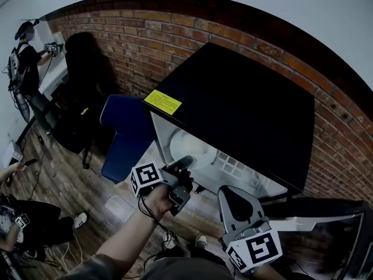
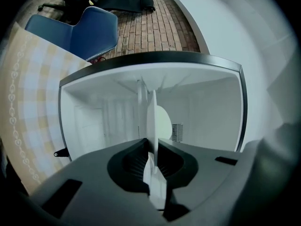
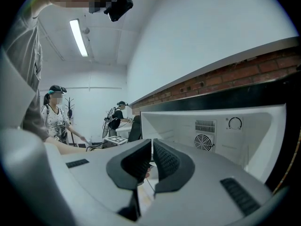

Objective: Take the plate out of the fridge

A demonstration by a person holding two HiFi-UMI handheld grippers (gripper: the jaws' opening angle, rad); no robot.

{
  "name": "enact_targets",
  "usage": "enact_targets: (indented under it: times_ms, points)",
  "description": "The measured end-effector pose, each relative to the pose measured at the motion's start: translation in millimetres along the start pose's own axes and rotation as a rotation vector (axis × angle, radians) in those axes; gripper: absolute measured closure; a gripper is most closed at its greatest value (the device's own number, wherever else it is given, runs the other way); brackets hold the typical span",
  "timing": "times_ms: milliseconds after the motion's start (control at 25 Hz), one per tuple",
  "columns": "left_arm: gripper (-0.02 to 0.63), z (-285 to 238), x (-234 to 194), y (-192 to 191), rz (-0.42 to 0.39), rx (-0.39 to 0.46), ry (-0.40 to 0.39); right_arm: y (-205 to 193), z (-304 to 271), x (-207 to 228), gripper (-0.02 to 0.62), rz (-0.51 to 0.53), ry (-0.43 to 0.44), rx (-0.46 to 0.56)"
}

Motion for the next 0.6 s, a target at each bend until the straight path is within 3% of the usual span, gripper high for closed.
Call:
enact_targets:
  times_ms: [600]
  points:
    - [0.565,43,31,-18,-0.019,0.006,-0.045,24,24,-5,0.563,0.027,-0.025,0.093]
Point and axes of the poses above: the fingertips, and each gripper's own axes: z backward along the fingers, x to its right, y out of its top, the point moved 10 cm from there along z, backward along the fingers, and after that the axes turned 7 degrees about z, right-handed, at the moved point
